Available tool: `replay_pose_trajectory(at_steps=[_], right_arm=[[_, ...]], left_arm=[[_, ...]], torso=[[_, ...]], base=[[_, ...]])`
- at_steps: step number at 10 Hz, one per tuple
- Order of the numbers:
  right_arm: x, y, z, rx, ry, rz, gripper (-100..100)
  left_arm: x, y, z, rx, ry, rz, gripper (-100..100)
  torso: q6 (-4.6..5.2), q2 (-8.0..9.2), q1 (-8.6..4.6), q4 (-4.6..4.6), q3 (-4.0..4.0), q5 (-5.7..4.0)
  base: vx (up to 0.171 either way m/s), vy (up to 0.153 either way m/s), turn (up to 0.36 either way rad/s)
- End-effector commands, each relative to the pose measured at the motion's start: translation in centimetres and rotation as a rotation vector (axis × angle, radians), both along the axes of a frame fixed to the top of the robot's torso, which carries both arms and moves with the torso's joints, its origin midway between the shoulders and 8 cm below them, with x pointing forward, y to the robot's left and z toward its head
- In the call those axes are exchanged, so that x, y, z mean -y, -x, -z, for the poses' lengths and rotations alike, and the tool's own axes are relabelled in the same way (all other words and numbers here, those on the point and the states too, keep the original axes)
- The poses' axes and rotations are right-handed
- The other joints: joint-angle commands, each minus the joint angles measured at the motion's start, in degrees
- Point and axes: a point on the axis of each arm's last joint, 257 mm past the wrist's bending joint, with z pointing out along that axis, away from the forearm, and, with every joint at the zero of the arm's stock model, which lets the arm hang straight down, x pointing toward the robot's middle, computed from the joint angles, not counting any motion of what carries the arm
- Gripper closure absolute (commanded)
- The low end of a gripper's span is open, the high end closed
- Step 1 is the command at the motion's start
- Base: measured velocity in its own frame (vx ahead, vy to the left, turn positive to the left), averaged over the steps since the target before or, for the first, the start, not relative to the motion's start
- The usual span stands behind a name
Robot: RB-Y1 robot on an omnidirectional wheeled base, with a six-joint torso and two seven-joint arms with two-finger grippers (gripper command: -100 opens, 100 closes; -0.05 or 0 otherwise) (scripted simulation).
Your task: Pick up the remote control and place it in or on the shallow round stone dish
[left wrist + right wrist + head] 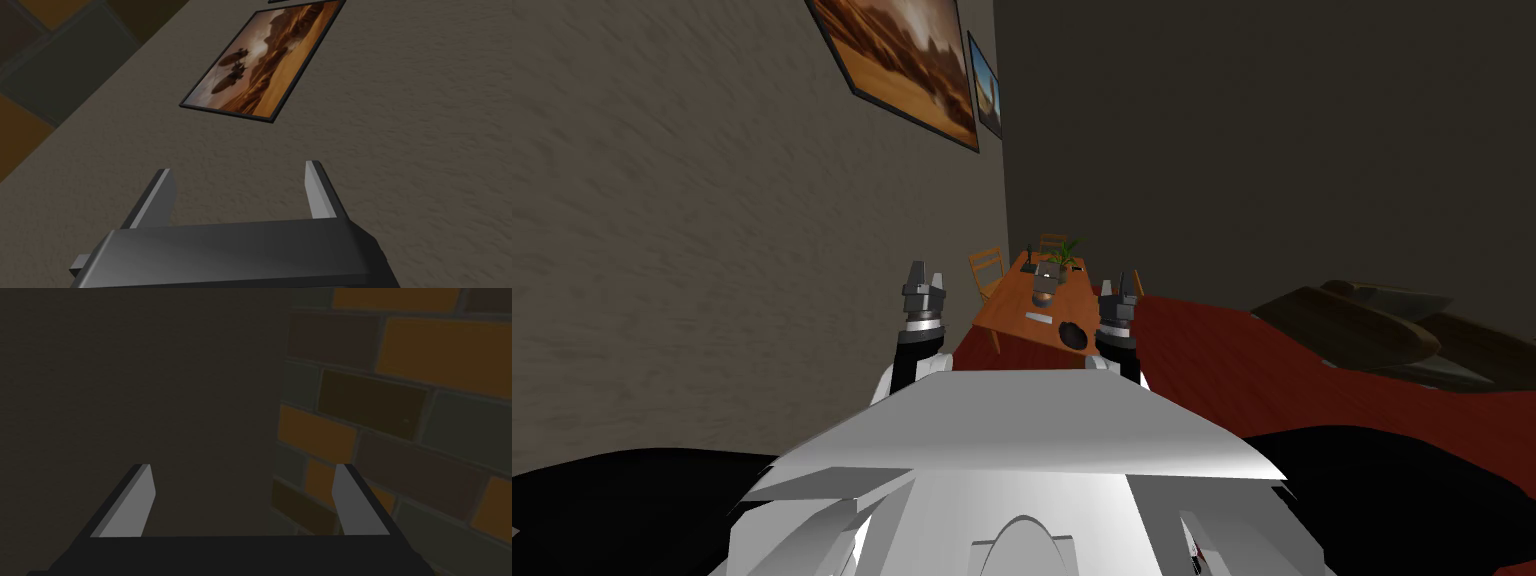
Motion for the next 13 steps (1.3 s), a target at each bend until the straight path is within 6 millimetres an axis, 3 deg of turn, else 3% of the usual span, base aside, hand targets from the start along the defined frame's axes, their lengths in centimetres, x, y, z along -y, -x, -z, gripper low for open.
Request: replay_pose_trajectory(at_steps=[1,8,13], right_arm=[[-0.3,-0.2,0.5,-0.008,0.017,-0.016,-100],[-1.2,-1.3,6.6,-0.117,0.085,-0.093,-100],[-1.2,-1.4,12.7,-0.236,0.135,-0.128,-100]], left_arm=[[0.0,0.0,0.0,0.000,0.000,0.000,0],[0.0,0.0,0.0,0.000,0.000,0.000,0],[0.0,0.0,0.0,0.000,0.000,0.000,0]], torso=[[0.00,0.00,0.00,0.00,0.00,0.00],[-0.01,0.55,0.73,0.13,0.32,0.17],[-0.01,0.36,0.55,0.08,0.21,0.13]], base=[[-0.028,0.047,0.026],[-0.105,0.151,0.060],[-0.073,0.137,0.101]])
